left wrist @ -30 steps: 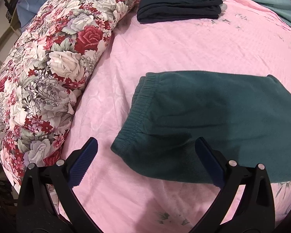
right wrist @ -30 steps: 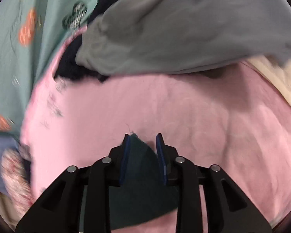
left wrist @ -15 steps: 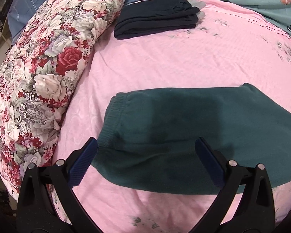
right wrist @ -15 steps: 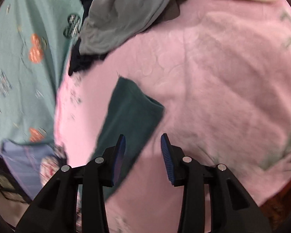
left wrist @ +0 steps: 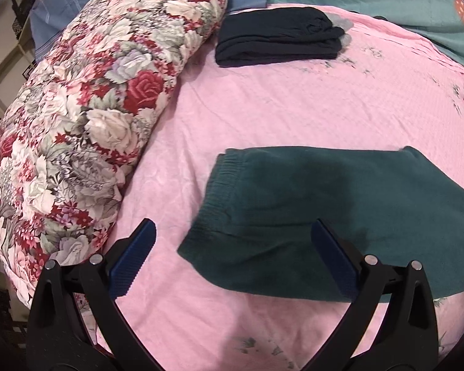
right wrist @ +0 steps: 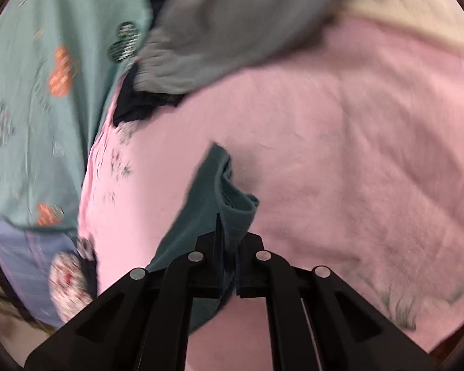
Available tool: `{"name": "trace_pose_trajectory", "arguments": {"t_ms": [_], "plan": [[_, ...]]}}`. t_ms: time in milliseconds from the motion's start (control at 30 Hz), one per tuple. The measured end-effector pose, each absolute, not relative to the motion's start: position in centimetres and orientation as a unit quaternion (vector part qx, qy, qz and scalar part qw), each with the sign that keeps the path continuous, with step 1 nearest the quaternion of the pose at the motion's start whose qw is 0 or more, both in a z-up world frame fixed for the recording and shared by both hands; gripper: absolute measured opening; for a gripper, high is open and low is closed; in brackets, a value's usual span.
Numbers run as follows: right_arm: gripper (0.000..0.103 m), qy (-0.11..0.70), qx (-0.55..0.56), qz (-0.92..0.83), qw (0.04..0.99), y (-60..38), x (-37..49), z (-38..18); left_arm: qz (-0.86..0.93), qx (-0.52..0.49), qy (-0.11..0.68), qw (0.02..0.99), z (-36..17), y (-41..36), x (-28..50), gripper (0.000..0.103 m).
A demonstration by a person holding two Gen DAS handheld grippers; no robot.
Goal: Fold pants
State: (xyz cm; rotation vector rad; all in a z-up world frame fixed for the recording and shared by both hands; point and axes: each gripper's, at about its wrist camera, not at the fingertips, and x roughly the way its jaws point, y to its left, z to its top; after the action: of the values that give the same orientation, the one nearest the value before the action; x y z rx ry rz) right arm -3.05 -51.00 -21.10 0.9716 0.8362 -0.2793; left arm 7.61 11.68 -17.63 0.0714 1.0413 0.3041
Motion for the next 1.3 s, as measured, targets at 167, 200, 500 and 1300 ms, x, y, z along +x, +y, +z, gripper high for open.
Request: {"name": "trace_pose_trajectory", "arguments": {"t_ms": [167, 200, 500, 1300], "plan": [[0.005, 0.396, 0.231, -0.071, 0.886, -42.1, 2.0, -13.9, 0.153, 0.01, 0.488, 0.859, -17.2, 13.3, 6.7, 0.101], [0.005, 0.398, 0.201, -0.055, 0.894, -40.2, 3.0, -13.3, 0.153, 0.004, 0.488, 0.859, -17.1, 13.6, 6.4, 0.101], [0.004, 0.422, -0.027, 0.113, 0.899, -19.4, 8.4, -15.0, 0.158, -0.033, 0.496, 0.853, -17.8, 17.1, 3.1, 0.101], [0.043, 0.507, 0.045, 0.175, 0.843, -13.6, 7.7, -17.5, 0.122, -0.051, 0.492, 0.86, -19.2, 19.7, 2.7, 0.101]]}}
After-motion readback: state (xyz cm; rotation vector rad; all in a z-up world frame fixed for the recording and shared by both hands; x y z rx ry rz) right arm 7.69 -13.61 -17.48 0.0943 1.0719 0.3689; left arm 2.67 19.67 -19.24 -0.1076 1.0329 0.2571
